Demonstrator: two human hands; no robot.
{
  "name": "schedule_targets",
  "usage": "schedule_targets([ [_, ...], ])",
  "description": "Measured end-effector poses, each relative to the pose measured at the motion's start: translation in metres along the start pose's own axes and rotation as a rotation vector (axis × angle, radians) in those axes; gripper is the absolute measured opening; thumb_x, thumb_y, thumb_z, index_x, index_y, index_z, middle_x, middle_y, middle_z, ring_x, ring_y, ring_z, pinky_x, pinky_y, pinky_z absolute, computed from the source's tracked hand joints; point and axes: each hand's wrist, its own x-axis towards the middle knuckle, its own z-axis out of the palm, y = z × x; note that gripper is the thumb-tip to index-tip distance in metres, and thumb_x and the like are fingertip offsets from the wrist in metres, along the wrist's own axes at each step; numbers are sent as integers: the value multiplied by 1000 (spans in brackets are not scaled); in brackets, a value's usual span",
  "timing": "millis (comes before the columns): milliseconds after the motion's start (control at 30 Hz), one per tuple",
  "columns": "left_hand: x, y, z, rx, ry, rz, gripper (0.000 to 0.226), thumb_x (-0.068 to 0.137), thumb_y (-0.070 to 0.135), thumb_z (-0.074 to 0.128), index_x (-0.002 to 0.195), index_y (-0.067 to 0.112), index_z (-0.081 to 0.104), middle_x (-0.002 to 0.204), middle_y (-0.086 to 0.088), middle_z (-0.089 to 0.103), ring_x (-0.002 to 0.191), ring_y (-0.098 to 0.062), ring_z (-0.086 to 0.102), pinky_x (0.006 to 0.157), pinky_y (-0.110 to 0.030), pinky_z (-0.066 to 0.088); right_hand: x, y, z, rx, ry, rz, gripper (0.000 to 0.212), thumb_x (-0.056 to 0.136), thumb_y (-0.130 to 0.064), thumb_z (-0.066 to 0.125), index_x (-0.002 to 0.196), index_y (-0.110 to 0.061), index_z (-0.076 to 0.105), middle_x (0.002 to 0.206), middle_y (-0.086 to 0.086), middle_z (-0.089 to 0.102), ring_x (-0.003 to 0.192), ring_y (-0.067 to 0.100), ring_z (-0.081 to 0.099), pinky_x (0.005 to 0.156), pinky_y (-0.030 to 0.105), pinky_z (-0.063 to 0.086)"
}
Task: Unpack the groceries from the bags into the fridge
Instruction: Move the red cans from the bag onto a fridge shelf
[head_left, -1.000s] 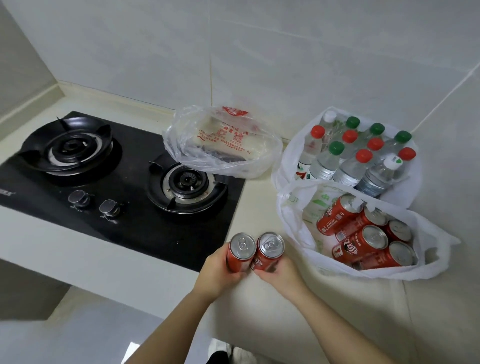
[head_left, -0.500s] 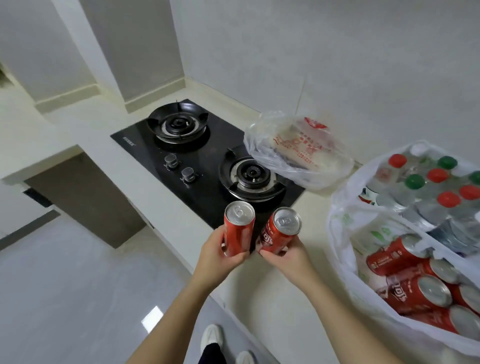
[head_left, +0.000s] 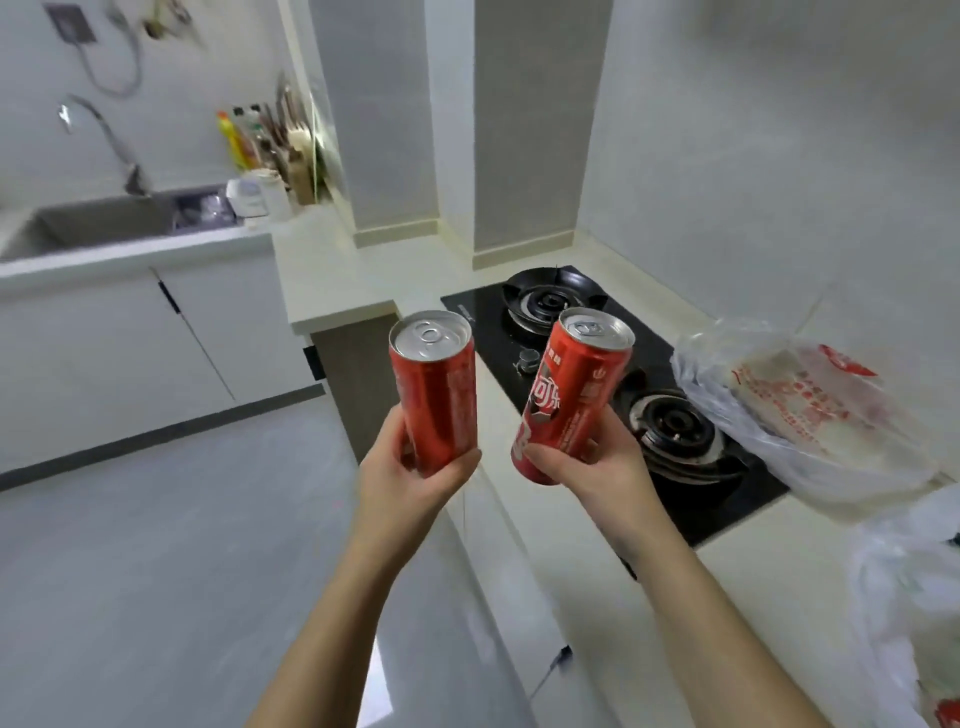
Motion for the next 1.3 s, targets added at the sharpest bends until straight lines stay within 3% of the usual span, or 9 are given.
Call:
schedule_targets([
  [133,-8,16,-67,1,109,-10,40,71,16,82,106,24,64,88,10,72,82,-8,69,69,-21,56,-1,-29,60,38,-91,-58,57,66,-34,83,118,-35,59,107,-14,71,101,6,66,80,22,53],
  [233,-19,24,-115,12,189,-2,36,72,14,82,98,30,63,85,15,71,80,-6,69,64,-16,53,-2,-44,105,50,-171,-93,50,74,-27,82,114,-41,57,103,-22,70,98,-2,65,70,15,53],
  [367,-38,31,-167,54,325,-3,40,71,13,82,96,36,60,83,23,70,81,0,67,61,-10,49,-5,-54,163,45,-265,-125,68,65,-47,82,126,-40,53,114,-19,67,107,4,62,87,26,50],
  [500,-58,34,-208,68,500,-61,46,71,15,82,112,24,63,93,10,72,86,-7,68,62,-11,53,-6,-65,214,51,-434,-192,54,74,-27,81,116,-45,52,104,-30,66,101,-6,62,77,16,53],
  [633,-74,39,-237,131,663,-79,51,72,17,82,118,22,61,100,7,71,93,-14,68,69,-17,57,-5,-78,260,58,-599,-262,53,78,-13,78,114,-40,50,100,-27,66,96,-11,61,69,6,49],
  [767,-91,41,-247,206,813,-54,41,70,15,82,104,29,63,86,16,70,82,-2,67,63,-12,52,-2,-85,291,55,-756,-271,51,77,-14,78,108,-44,51,96,-26,67,93,-10,62,66,7,50],
  [900,-103,46,-243,283,987,-56,39,70,12,82,97,29,61,85,23,66,82,-1,65,65,-11,50,2,-92,309,63,-920,-251,51,77,-15,79,101,-49,50,97,-27,64,91,-7,61,64,11,48],
  [1100,-123,47,-227,276,1190,-150,41,70,19,83,101,35,62,88,21,70,85,3,66,65,-6,48,-1,-91,326,114,-1135,-261,50,76,-6,78,100,-43,53,85,-38,65,84,-16,61,60,4,47],
  [1300,-133,46,-210,259,1302,-223,42,71,20,83,106,33,64,91,20,71,87,2,67,67,-8,49,-5,-85,333,144,-1274,-282,56,75,-6,79,113,-39,55,94,-29,68,90,-7,65,66,10,51],
])
